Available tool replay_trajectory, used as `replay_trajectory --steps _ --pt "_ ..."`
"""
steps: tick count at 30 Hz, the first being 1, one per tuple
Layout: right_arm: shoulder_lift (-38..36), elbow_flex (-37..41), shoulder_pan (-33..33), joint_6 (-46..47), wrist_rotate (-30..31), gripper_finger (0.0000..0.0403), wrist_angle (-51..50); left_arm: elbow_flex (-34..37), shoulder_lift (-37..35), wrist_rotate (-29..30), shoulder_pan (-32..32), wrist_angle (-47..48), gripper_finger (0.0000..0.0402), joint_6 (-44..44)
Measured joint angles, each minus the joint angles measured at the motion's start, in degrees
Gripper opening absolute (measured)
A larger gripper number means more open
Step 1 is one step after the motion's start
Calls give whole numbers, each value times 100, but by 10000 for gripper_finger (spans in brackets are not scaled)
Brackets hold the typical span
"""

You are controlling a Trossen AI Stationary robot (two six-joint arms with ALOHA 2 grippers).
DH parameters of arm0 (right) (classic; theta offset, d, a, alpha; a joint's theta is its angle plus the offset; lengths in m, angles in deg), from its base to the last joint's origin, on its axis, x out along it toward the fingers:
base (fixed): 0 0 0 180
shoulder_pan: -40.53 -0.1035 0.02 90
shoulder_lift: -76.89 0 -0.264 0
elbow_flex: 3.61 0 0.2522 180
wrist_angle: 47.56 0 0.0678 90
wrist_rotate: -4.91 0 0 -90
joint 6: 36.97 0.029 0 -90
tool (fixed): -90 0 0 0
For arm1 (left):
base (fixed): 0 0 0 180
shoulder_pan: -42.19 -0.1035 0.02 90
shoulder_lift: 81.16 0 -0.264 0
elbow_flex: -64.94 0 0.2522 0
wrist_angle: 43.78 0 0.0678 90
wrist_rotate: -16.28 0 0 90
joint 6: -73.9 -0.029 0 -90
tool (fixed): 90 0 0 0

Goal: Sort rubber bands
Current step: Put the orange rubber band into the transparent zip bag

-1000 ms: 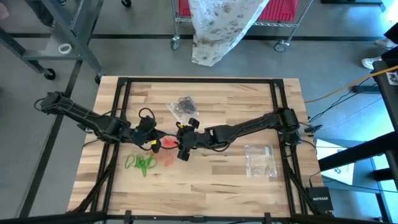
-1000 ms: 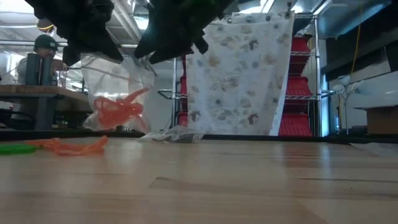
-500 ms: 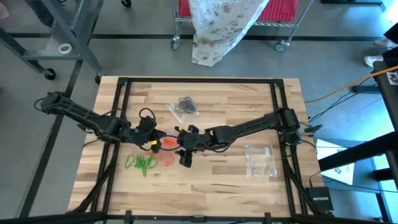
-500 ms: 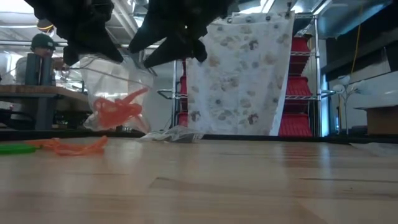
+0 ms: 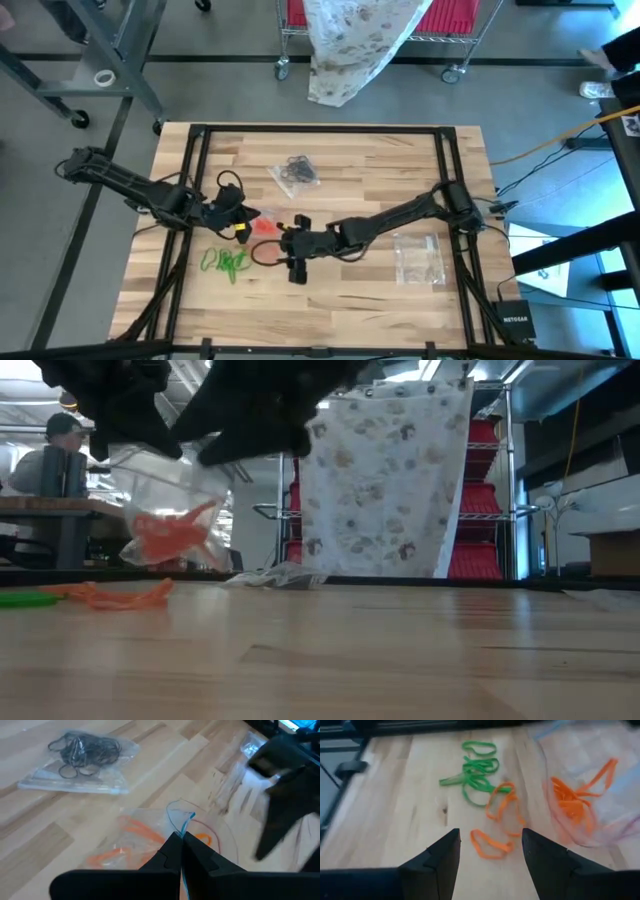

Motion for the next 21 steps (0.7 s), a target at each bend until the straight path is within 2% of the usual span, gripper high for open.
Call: replay_trajectory --steps 8,16,21 --pt "538 9 95 25 -28 205 237 2 -84 0 15 371 0 70" --pt "837 4 95 -72 -95 205 1329 0 -136 44 105 401 0 -84" --pt "1040 7 100 -285 -85 205 1546 0 -193 -60 118 439 0 -214"
